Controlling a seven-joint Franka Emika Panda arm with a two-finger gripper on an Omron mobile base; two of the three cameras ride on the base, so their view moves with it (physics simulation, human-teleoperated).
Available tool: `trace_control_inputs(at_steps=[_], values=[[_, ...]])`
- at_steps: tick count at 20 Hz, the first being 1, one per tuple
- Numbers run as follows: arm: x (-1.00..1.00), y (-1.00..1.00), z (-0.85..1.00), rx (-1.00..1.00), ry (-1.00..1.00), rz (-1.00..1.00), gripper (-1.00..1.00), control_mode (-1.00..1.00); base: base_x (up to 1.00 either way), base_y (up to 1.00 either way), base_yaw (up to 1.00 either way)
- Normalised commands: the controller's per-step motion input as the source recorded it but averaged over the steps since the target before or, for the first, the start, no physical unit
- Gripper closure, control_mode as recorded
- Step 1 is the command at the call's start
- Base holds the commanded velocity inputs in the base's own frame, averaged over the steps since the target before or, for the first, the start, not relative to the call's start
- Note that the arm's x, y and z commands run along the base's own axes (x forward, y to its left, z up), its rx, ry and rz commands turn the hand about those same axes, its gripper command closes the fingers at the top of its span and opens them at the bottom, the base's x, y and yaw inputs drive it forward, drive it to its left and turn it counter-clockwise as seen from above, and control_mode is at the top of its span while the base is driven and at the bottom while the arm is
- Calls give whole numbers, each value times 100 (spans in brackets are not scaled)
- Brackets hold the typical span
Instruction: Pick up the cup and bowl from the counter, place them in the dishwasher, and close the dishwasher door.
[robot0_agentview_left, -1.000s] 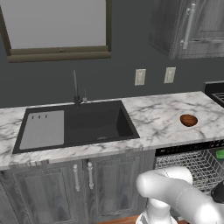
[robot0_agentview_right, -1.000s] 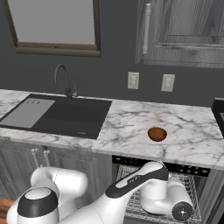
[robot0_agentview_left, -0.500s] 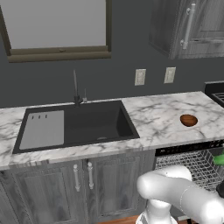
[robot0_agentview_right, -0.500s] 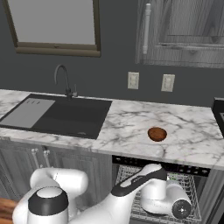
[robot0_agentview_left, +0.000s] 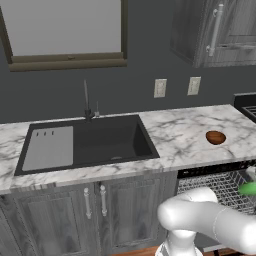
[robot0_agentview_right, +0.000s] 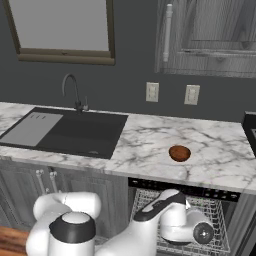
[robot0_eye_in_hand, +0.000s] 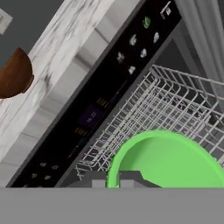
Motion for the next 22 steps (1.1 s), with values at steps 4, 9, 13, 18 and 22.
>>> trace_control_inputs(at_steps=[4,9,13,18,22], values=[[0,0,-42,0,3,0,100,-100,0,0,0],[5,0,-44,2,3,0,100,-100,0,0,0],[21,0,-35,3,4,0,100,-100,0,0,0],[29,-3,-19,3,2,0,100,-100,0,0,0],[32,-6,-28,4,4,0,100,-100,0,0,0]])
